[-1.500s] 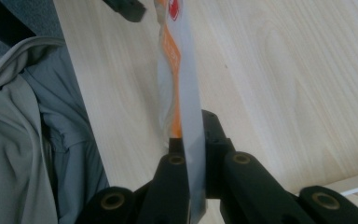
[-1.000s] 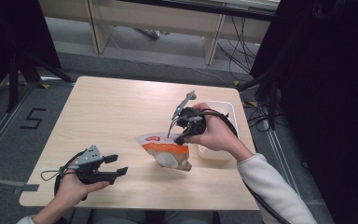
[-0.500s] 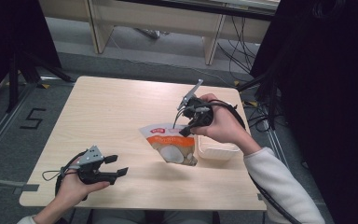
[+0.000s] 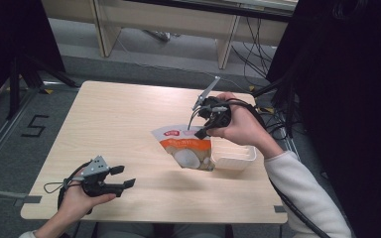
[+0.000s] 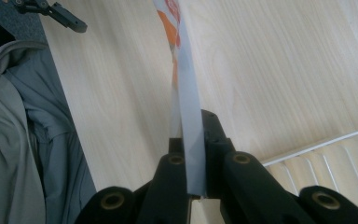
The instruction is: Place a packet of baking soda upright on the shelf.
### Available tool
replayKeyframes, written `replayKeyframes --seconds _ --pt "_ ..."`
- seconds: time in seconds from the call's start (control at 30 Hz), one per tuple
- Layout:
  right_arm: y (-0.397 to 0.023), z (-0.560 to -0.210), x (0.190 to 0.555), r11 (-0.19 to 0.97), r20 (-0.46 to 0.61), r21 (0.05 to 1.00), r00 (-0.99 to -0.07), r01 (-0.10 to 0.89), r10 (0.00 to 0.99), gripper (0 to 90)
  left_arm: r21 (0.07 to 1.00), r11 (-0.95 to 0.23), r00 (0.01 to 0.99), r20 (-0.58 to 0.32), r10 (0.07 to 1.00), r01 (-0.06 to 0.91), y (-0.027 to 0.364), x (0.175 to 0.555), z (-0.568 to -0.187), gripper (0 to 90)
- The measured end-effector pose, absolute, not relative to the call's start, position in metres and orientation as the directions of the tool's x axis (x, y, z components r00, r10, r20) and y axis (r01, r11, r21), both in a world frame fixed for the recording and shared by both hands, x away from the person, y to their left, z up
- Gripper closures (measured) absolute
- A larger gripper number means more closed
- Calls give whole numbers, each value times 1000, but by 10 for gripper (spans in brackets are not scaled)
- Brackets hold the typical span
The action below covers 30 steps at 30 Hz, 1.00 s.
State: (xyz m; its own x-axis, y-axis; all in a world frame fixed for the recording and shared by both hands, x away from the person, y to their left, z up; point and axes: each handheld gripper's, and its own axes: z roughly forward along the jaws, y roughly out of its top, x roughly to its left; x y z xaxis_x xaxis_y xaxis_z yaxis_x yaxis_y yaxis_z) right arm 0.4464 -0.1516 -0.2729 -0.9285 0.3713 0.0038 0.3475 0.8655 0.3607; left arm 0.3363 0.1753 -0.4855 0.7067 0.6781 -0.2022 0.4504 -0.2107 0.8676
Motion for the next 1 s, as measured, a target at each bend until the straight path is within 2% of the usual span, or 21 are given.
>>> replayKeyframes --seconds 0.3,1.0 --pt "-157 -265 451 866 -14 374 -932 332 363 900 869 -217 710 -193 678 444 177 337 -486 323" --pt "-175 -255 460 850 -25 379 -914 365 404 900 864 -206 701 -211 682 460 176 337 -486 316"
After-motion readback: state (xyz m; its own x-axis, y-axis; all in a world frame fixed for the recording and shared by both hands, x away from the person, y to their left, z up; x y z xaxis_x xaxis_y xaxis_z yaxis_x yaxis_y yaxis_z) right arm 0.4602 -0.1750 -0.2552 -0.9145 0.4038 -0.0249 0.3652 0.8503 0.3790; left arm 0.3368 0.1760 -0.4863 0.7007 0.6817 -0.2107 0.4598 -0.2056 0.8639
